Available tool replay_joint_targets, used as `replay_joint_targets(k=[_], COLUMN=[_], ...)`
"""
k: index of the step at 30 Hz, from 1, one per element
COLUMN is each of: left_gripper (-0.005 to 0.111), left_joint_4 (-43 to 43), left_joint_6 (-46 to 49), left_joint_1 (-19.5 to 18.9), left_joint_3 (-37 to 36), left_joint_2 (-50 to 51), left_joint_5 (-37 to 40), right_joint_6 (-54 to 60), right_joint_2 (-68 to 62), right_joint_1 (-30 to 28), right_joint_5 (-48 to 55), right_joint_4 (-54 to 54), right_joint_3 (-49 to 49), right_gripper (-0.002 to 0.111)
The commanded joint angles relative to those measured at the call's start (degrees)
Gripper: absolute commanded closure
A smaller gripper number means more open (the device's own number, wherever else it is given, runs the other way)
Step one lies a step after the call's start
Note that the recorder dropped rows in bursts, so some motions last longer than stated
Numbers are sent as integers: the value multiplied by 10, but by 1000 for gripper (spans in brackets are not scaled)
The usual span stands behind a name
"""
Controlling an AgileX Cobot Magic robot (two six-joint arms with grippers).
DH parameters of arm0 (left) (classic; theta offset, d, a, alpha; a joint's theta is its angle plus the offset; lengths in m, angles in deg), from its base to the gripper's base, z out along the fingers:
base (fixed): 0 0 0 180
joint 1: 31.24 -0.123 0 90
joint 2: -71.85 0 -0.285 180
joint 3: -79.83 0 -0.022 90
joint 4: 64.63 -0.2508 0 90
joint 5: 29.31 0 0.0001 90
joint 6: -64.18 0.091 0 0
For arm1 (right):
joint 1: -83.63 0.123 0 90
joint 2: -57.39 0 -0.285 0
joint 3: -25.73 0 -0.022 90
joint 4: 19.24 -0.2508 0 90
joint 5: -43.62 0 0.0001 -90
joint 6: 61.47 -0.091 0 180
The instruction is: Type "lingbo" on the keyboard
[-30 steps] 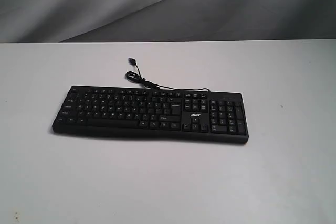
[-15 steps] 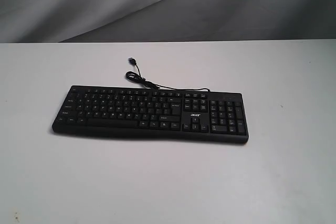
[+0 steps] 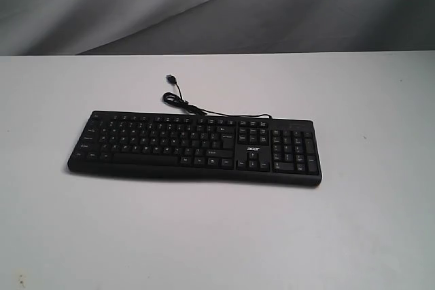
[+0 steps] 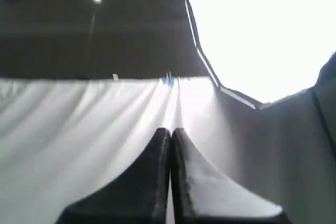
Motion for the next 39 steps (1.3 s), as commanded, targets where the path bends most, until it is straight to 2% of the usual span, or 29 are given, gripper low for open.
replay_joint_targets(k=[1,4,10,13,14,15,18,19,20,23,24,25,26,27,28,30,32,35,39], left_gripper=[106,106,106,106,106,106,106,106,106,106,106,106,106,106,106,106,106,106,106], left_joint_4=[2,2,2,2,2,2,2,2,2,2,2,2,2,2,2,2,2,2,2], left_joint_6=[-1,-1,-1,-1,-1,-1,-1,-1,-1,-1,-1,-1,-1,-1,-1,-1,-1,-1,-1], left_joint_1=[-1,-1,-1,-1,-1,-1,-1,-1,-1,-1,-1,-1,-1,-1,-1,-1,-1,-1,-1], left_joint_3=[-3,-3,-3,-3,-3,-3,-3,-3,-3,-3,-3,-3,-3,-3,-3,-3,-3,-3,-3], left_joint_2=[-2,-2,-2,-2,-2,-2,-2,-2,-2,-2,-2,-2,-2,-2,-2,-2,-2,-2,-2], left_joint_5=[-4,-4,-4,-4,-4,-4,-4,-4,-4,-4,-4,-4,-4,-4,-4,-4,-4,-4,-4], right_joint_6=[-55,-55,-56,13,54,144,346,429,585,756,819,830,841,846,850,838,785,697,677], right_joint_2=[-41,-149,-453,-600,-650,-735,-865,-904,-969,-1052,-1099,-1118,-1147,-1156,-1175,-1202,-1225,-1260,-1289], right_joint_1=[-1,-1,0,1,3,12,33,42,62,110,153,171,220,243,287,331,362,381,380], right_joint_5=[51,247,488,604,641,709,806,826,847,847,833,815,770,756,751,798,801,803,800], right_joint_4=[-53,-59,2,-9,-29,-88,-236,-295,-395,-502,-538,-546,-549,-549,-542,-539,-518,-428,-391], right_joint_3=[84,212,470,583,620,679,754,770,787,793,793,793,793,793,801,842,900,959,965], right_gripper=[108,108,108,108,108,108,108,108,108,108,108,108,108,108,108,108,108,108,108])
